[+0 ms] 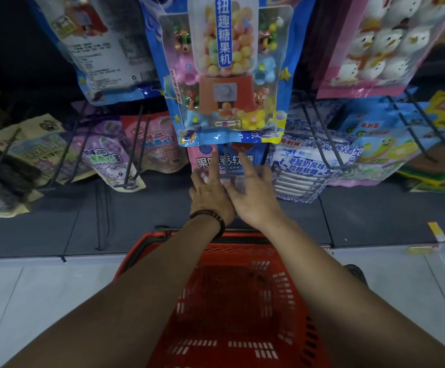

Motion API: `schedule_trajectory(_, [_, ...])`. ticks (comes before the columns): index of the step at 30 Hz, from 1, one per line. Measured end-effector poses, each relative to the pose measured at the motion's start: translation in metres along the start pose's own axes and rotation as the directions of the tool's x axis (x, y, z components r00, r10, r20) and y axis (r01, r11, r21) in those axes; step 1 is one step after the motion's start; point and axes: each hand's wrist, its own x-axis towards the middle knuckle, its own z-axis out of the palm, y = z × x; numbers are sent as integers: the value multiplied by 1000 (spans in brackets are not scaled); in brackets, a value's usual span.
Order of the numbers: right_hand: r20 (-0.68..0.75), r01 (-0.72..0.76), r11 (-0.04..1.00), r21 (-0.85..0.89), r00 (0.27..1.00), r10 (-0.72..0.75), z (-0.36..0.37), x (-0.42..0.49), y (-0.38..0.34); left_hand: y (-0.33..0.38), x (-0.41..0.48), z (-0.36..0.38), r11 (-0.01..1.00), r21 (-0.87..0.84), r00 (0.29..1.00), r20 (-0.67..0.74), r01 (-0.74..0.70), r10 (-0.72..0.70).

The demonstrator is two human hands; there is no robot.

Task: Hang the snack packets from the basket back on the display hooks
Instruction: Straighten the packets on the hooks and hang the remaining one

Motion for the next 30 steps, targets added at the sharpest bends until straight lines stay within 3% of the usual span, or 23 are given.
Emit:
schedule_trajectory(7, [35,-21,998,61,999,19,-9,-12,4,0,-11,1,997,-62,999,25,45,-44])
schedule_trajectory(11, [-80,-52,996,71,995,57,-25,-27,18,14,-32,10,993,-59,995,28,99,-98])
schedule_trajectory(13, [-190,-99,987,129,974,122,-32,-37,31,21,-46,17,996,-84,1000,20,-3,5])
schedule_trajectory(16, [-249,-234,934,271,920,303,-51,-46,54,37,-63,32,975,-15,967,120,-223,223])
schedule_trajectory(20, [-335,-215,929,302,888,314,-82,-42,81,67,-64,50,974,27,943,256,-226,212])
schedule_trajectory(23, [-304,-148,922,357,915,265,-92,-37,91,86,-52,57,991,-82,940,317,-107,127])
schedule_trajectory(25, [-239,-111,859,500,935,260,-98,-34,92,94,-42,62,988,-121,950,287,-94,126])
schedule_trajectory(27, [-178,-80,781,620,954,239,-104,-29,92,101,-33,69,987,-126,958,255,-101,131])
schedule_trajectory(30, [-160,-34,763,646,971,180,-114,-14,90,111,-24,76,993,-73,973,206,-95,108])
